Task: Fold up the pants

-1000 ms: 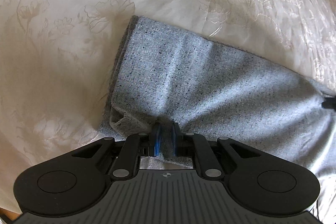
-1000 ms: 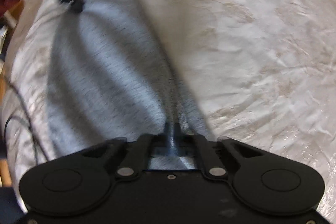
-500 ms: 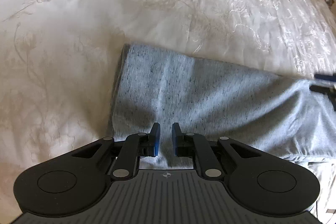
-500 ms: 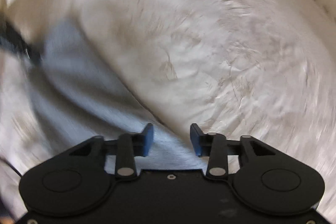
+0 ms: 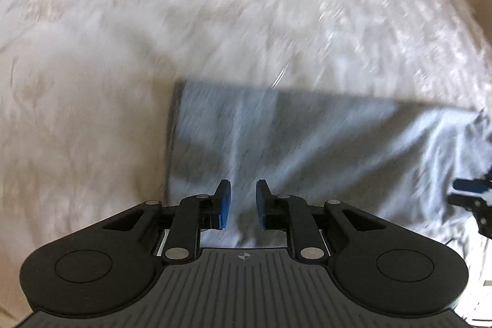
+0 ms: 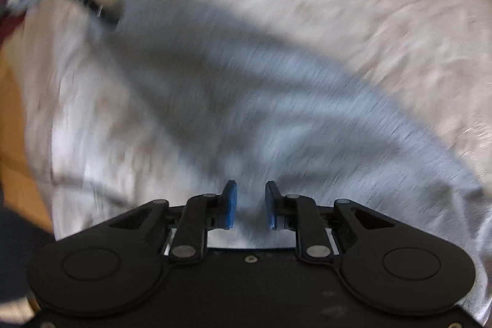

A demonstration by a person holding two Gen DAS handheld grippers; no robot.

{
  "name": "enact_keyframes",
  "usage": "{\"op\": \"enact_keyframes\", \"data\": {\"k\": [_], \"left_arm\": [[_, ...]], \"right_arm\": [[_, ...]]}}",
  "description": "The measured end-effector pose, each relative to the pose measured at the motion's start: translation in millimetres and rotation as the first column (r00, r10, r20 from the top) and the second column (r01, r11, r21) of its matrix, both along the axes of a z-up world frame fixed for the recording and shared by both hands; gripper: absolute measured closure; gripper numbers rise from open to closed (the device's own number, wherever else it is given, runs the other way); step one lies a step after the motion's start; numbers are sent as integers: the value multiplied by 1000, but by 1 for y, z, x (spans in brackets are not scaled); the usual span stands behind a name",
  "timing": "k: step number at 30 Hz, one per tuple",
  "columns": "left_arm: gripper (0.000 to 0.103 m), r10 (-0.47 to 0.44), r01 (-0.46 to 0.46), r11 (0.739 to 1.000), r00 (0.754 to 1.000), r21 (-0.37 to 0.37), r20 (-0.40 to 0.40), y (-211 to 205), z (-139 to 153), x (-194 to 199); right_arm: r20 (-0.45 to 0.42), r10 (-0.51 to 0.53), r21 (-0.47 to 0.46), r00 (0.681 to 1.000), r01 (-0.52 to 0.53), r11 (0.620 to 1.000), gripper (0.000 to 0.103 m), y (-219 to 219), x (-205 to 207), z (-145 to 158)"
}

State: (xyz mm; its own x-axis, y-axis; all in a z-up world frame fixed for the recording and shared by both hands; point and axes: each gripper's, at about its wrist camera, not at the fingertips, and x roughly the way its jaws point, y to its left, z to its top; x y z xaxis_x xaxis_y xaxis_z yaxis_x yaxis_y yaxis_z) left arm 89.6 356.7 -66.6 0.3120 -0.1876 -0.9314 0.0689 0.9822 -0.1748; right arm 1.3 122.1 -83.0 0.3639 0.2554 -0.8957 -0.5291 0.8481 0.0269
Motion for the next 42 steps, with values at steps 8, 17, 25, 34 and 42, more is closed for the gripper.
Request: {"op": "enact_keyframes", "data": {"k": [8, 17, 25, 34, 42], "left_arm": [[84, 16, -16, 999, 1000, -37, 14, -14, -20, 39], [100, 128, -129, 989, 991, -67, -27, 15, -38, 45], [93, -3, 8, 994, 999, -106, 52, -24, -1, 23], [92, 10, -23, 993, 993, -114, -116, -63, -47, -5], [92, -3, -1, 997, 999, -78, -44, -108, -4, -4]], "right_arm": [[73, -165, 105, 984, 157, 982, 81, 34, 78, 4], [21, -347, -56, 938, 347, 936, 88, 21, 98, -35], [69, -491, -35, 869, 494, 869, 81, -19, 41, -10], [-75, -623, -137, 779, 610, 780, 77, -78, -25, -29], [85, -665, -31, 742, 669, 743, 67, -157, -48, 19]]}}
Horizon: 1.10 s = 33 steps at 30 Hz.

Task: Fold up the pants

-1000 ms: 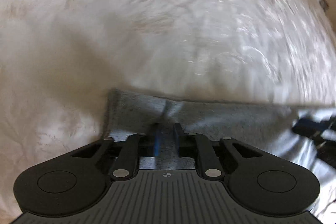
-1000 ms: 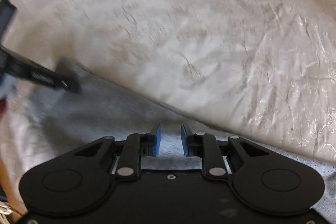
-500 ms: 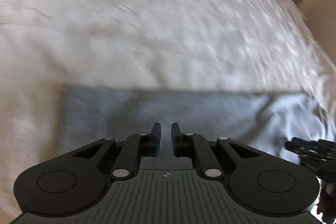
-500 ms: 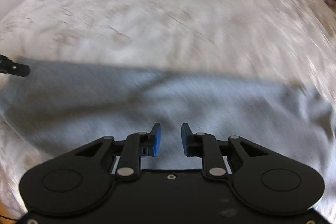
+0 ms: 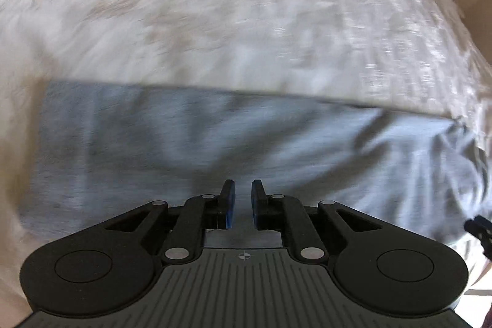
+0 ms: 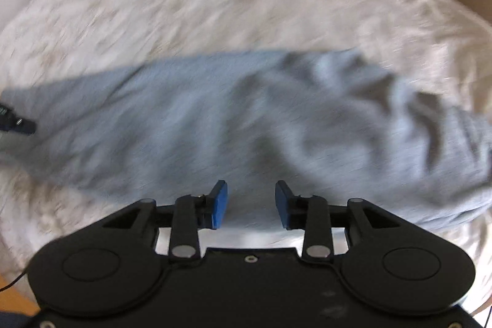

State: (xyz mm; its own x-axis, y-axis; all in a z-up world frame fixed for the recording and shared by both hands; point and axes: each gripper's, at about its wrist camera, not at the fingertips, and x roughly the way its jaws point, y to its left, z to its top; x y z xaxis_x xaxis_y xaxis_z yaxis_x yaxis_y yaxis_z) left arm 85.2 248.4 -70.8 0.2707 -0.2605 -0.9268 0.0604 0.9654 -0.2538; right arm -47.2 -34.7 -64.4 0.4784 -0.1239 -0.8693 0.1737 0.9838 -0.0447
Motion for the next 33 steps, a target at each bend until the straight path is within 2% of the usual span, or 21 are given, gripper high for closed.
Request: {"op": "enact_keyframes", "data": {"k": [4, 6, 7, 8, 10, 13, 17, 20, 23, 28, 30, 33], "left_arm": [[92, -64, 64, 997, 998, -32, 7, -61, 9, -5], [92, -100, 100, 993, 995, -59, 2, -97, 7, -9], [92, -117, 117, 991, 993, -70, -3, -113, 6, -10], [92, -134, 133, 988, 991, -77, -8, -131, 3, -10], [92, -169, 168, 982, 985, -90, -14, -163, 1, -11], [92, -213, 210, 970, 977, -120, -8, -204, -2, -12], [91, -235, 231, 965, 972, -125, -21, -236, -15, -13], [91, -239, 230, 966, 968, -116, -71, -246, -32, -16], [91, -246, 238, 967, 965, -89, -91, -253, -45, -22], [91, -218, 205, 972, 970, -119, -107, -244, -50, -22], [91, -215, 201, 972, 970, -121, -114, -239, -49, -22], [91, -232, 221, 970, 966, -106, -111, -241, -50, -21]], "right_arm": [[-13, -85, -70, 996, 84, 994, 67, -55, -14, -7], [-89, -121, -87, 989, 114, 990, 67, -80, -20, -28], [-148, -126, -77, 981, 116, 990, 67, -89, -22, -38], [-202, -120, -43, 972, 114, 993, 72, -100, -28, -51], [-221, -77, -2, 972, 78, 997, 74, -107, -38, -56], [-189, -20, 33, 982, 26, 999, 72, -119, -44, -43], [-49, 23, 108, 999, -18, 994, 70, -146, -31, 1], [34, 62, 122, 998, -66, 990, 64, -162, 1, 28], [43, 81, 156, 996, -86, 984, 62, -180, 51, 27], [-26, 80, 166, 996, -75, 983, 61, -187, 143, 2], [-59, 66, 154, 996, -56, 987, 53, -185, 172, -7], [-118, 17, 140, 993, 0, 990, 49, -180, 206, -19]]}}
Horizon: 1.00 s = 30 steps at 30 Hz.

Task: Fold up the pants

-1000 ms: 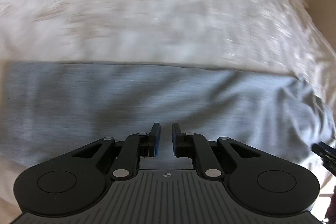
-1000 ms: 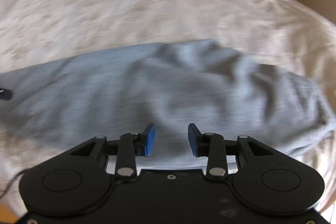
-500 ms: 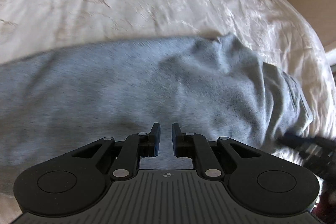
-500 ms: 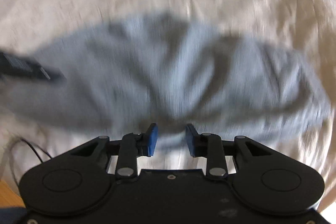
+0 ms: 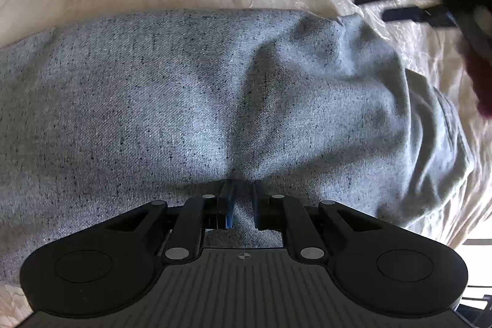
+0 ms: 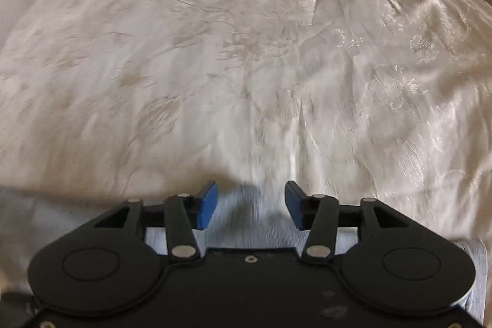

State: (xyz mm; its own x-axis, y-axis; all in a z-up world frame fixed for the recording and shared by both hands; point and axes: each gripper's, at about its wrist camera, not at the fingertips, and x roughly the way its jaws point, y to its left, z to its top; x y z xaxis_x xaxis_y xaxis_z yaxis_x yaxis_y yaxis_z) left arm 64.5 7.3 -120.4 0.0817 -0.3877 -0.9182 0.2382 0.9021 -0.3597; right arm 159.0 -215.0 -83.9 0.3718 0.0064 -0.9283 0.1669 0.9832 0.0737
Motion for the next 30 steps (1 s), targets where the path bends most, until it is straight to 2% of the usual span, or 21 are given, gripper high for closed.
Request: {"op": "enact_keyframes", "data": {"k": [2, 4, 8, 12, 16, 19, 22, 23, 25, 27, 30], "left_arm": [[91, -8, 8, 1000, 1000, 5, 6, -1, -1, 0], [91, -2, 2, 1000, 1000, 0, 3, -1, -1, 0], [91, 9, -9, 1000, 1000, -16, -6, 3, -1, 1], [91, 4, -5, 1000, 1000, -19, -6, 7, 6, 7], [91, -40, 42, 999, 996, -22, 83, 1, 27, 20], [91, -25, 31, 998, 992, -49, 120, -4, 38, 41], [88, 15, -9, 998, 994, -59, 105, -7, 28, 59], [83, 16, -11, 999, 996, -53, 86, -9, 18, 60], [83, 3, -2, 999, 999, -35, 45, -12, -1, 59], [83, -11, 14, 999, 997, -31, 74, -15, -3, 53], [83, -22, 24, 999, 996, -24, 88, -16, -1, 47]], "right_arm": [[-29, -9, -7, 1000, 9, 1000, 48, 5, 12, -8], [-56, 23, -51, 998, -26, 998, 46, 15, 10, -14], [-107, 68, -111, 992, -80, 991, 46, 22, -20, -20], [-114, 34, -79, 993, -43, 996, 46, 10, -53, -22], [-99, 13, -64, 995, -20, 998, 45, 7, -65, -23], [-85, 32, -78, 996, -38, 996, 45, 10, -67, -21], [-87, 35, -73, 996, -41, 996, 45, 9, -64, -20], [-85, 36, -69, 996, -42, 997, 45, 8, -64, -19], [-82, 40, -57, 996, -45, 997, 45, 6, -63, -17], [-79, 38, -43, 996, -41, 998, 45, 3, -62, -12], [-23, 41, -44, 999, -42, 998, 44, 0, -56, 5]]}}
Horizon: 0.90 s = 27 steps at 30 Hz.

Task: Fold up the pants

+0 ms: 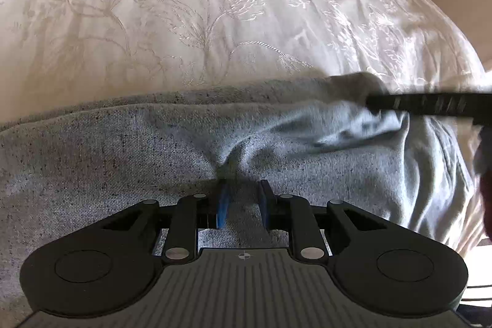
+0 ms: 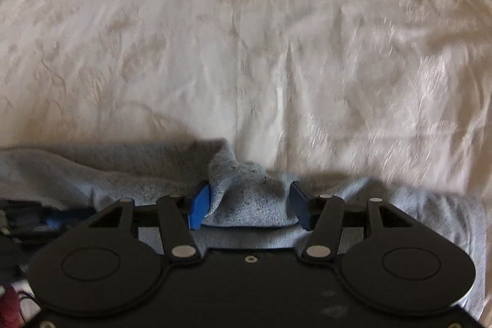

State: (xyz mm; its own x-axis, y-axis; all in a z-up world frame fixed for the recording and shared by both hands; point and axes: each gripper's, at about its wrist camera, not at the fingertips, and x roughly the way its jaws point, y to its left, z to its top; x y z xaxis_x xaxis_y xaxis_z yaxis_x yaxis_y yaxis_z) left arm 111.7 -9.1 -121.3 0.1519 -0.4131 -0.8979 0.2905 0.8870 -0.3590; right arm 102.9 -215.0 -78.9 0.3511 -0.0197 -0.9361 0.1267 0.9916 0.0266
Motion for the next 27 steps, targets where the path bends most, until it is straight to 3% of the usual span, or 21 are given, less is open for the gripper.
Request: {"op": "enact_keyframes", "data": {"k": [6, 11, 16, 20, 21, 25, 27], "left_arm": [[83, 23, -23, 1000, 1000, -6, -4, 5, 3, 1], [83, 28, -28, 1000, 1000, -10, -6, 4, 4, -1], [83, 38, -38, 999, 999, -23, -11, 7, 3, 0], [83, 44, -44, 999, 999, -28, -14, 10, 4, 0], [83, 43, -43, 999, 999, -29, -15, 10, 4, 0], [83, 40, -40, 999, 999, -33, -15, 11, 5, -3], [83, 43, -44, 998, 999, -40, -15, 13, 4, -5]], "right_arm": [[44, 24, -23, 999, -23, 999, 40, 14, 37, 9], [-44, 95, -84, 994, -99, 992, 41, 36, 57, -11], [-123, 133, -126, 983, -149, 981, 47, 34, 35, -18], [-147, 128, -94, 981, -143, 985, 75, 19, 21, -21], [-140, 129, -77, 982, -141, 987, 91, 18, 20, -21], [-64, 203, -145, 977, -210, 967, 95, 28, 19, -7], [-55, 194, -133, 979, -200, 971, 95, 24, 32, -7]]}}
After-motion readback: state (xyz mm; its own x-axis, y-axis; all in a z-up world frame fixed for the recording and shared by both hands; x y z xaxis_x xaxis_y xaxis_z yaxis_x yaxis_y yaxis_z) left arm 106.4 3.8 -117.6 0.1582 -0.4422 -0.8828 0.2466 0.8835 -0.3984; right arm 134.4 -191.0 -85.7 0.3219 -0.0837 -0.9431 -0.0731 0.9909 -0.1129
